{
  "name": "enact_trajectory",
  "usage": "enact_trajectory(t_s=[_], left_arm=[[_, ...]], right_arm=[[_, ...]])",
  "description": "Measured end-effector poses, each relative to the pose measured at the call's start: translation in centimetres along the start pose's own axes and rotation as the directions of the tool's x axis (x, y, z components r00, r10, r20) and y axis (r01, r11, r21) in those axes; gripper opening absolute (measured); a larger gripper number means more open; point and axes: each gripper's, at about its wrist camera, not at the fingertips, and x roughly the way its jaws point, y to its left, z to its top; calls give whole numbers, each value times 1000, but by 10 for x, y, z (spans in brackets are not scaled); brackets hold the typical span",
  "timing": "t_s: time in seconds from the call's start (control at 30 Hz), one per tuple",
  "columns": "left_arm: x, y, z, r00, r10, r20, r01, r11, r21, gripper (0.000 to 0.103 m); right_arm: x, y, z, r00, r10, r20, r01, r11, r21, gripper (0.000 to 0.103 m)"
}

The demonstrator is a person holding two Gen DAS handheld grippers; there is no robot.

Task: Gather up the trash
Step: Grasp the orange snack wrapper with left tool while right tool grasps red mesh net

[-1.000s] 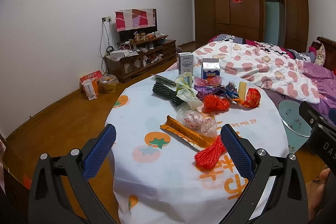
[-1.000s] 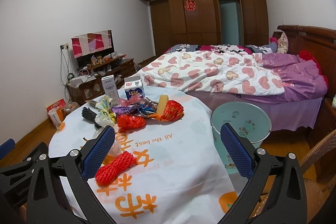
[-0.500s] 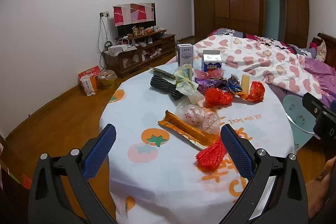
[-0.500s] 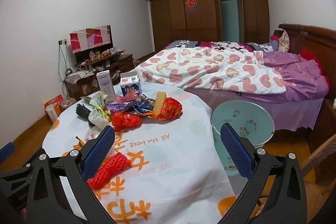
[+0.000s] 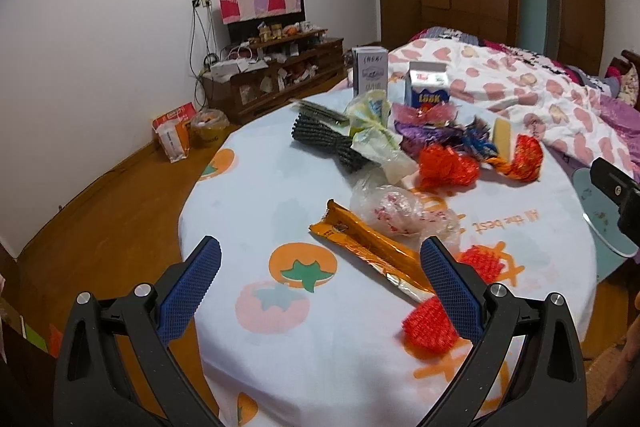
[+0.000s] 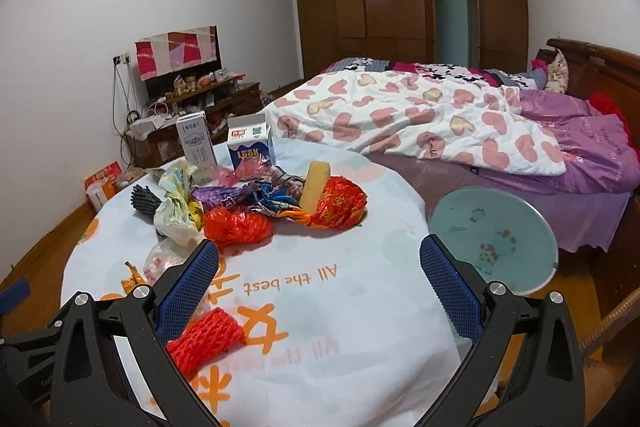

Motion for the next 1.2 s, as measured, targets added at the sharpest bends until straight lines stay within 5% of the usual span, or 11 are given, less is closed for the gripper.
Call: enact_trajectory(t_s=[0.7, 0.83, 0.97, 1.2], left_arm=[[68, 13, -9, 990, -41, -133, 41, 999, -4, 97], [64, 19, -14, 992, -49, -120, 51, 999, 16, 97], [64, 23, -18, 992, -23, -121, 28, 999, 34, 97], [72, 30, -17, 989, -22, -148, 24, 1000, 12, 97]], right_arm=[[62, -3, -24, 987, 53, -155, -58, 998, -32, 99], [63, 5, -35, 972, 113, -208, -125, 991, -46, 98], [72, 24, -50, 945, 164, -282, -184, 982, -46, 83], [90, 56, -65, 890, 239, -388, -275, 961, -40, 74]])
